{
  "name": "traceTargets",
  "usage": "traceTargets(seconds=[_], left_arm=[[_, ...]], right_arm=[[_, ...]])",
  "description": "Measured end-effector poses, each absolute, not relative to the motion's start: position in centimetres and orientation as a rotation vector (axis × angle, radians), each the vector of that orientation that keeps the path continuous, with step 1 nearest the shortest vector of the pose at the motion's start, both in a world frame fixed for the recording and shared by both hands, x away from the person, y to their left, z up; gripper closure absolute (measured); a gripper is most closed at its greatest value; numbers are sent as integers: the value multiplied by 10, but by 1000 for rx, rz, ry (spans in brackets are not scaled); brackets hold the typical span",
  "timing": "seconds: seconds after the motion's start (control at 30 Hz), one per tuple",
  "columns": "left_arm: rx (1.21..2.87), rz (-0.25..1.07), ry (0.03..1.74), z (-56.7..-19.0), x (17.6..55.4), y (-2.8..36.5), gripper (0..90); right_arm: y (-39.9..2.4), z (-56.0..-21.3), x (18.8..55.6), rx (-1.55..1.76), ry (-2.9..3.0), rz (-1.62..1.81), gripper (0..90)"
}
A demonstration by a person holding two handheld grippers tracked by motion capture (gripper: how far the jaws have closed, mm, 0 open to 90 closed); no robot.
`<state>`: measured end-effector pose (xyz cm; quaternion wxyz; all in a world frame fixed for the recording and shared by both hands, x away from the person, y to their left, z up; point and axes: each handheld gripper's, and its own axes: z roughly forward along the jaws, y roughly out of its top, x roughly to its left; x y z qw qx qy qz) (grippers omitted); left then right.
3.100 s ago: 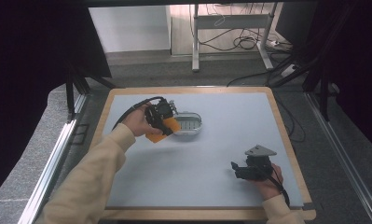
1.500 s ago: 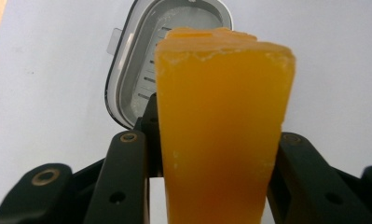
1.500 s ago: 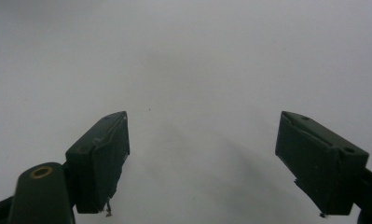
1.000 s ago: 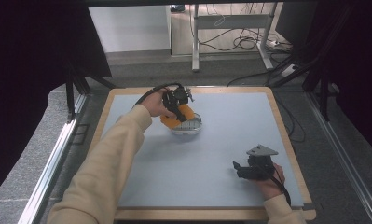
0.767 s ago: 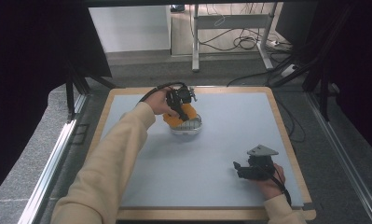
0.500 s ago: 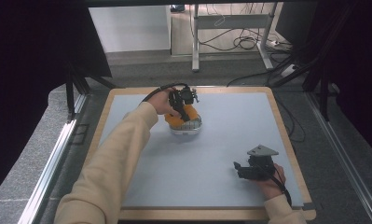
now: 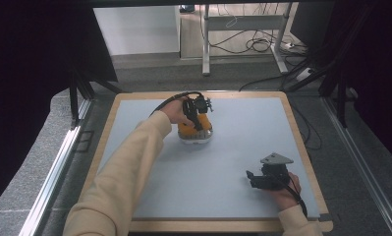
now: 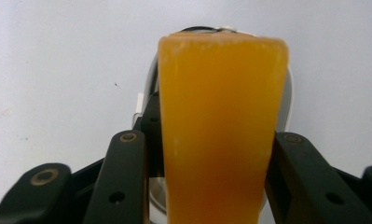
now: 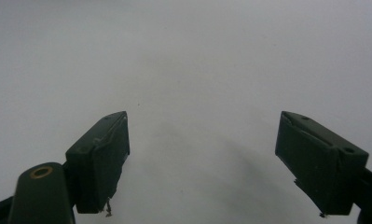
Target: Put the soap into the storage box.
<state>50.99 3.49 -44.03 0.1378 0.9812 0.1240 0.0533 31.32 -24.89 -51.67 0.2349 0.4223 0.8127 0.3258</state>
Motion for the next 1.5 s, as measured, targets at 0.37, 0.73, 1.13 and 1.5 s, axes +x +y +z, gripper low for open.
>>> traceTargets(seconds=[0.37,0.73,1.13,1.5], left_arm=[[2727,263,444,-427,512,45,308],[2646,328,545,-420,506,58,163],[2538,365,610,-408,462,91,166],[2448,383,685,-414,396,139,180]], right_arm=[[-248,-517,313,1161,2234,890,181],[-248,-517,313,1142,2243,905,179],[-247,-517,313,1138,2243,896,179],[-244,-517,311,1134,2243,890,179]])
